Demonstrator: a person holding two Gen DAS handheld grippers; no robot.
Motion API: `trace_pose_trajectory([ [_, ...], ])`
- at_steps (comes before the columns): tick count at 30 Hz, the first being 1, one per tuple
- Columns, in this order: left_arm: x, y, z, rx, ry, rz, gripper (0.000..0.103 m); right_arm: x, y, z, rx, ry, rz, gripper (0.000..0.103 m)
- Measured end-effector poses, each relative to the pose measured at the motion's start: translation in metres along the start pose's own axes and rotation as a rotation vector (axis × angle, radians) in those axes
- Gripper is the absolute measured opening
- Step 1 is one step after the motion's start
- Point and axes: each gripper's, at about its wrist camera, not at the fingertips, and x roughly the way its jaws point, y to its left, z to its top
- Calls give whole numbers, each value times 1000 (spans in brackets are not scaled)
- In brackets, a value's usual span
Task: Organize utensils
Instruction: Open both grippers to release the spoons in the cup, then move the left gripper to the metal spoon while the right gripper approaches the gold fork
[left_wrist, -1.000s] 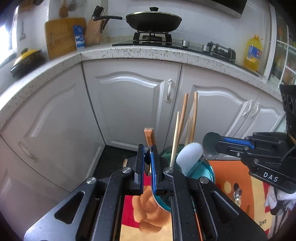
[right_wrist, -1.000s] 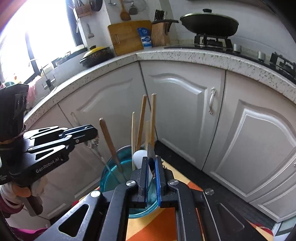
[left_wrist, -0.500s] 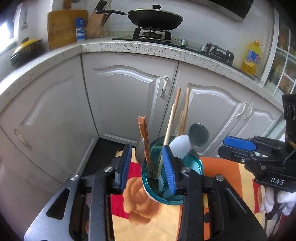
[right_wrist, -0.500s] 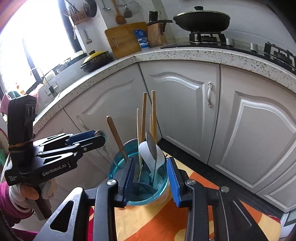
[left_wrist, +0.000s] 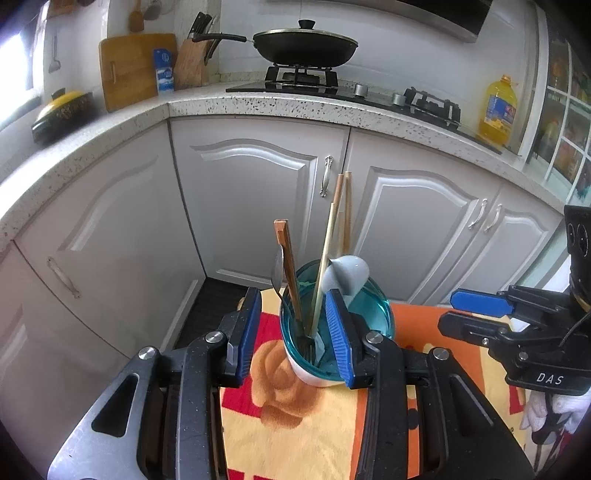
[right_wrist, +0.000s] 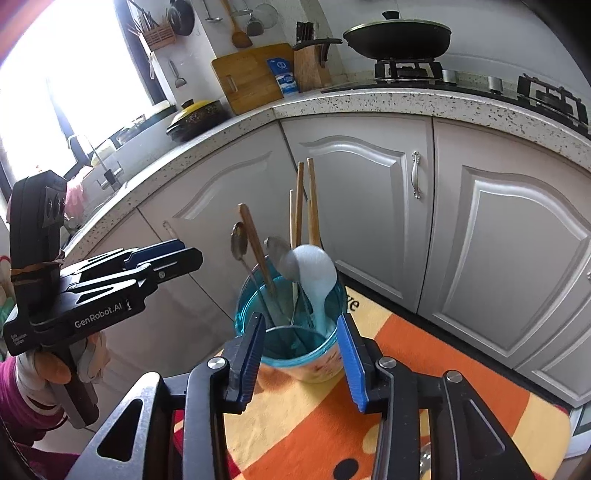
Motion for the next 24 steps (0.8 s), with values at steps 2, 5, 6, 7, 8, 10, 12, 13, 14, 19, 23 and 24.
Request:
trace_pose_trajectory([
  [2,-5,-3,-2,3,-4,-3,35,-3,2,-5,0,5,-4,40],
  [5,-11,-7,-7,10,-5,-13,36,-8,3,-15,-5,11,-4,40],
  [6,-12,-9,-9,12,-5,-16,36,-10,3,-17,-5,12,-6,40],
  [7,-14,-11,-10,13,-3,-21,36,-12,3,-21,-1,12,-9,41],
  [8,-15,-13,-12,15,0,-26,36,-14,1,-24,6,10,-11,41],
  [10,-17,-18,-16,18,7,-37,36,-20,-3,-29,20,4,-12,41],
  [12,-18,-24,-19,23,14,-52,36,-26,-8,-35,33,-2,-20,41],
  [13,-19,-27,-21,26,18,-61,36,-30,-11,-38,41,-4,-27,41],
  [14,-19,-30,-23,29,22,-69,36,-33,-15,-42,50,-5,-32,41],
  [19,-14,-49,-36,36,59,-132,36,-44,-35,-65,92,17,-67,41],
  [23,-4,-66,-49,52,105,-188,36,-50,-60,-95,138,63,-115,43],
  [24,-2,-69,-51,53,115,-201,36,-51,-66,-101,150,75,-125,43],
])
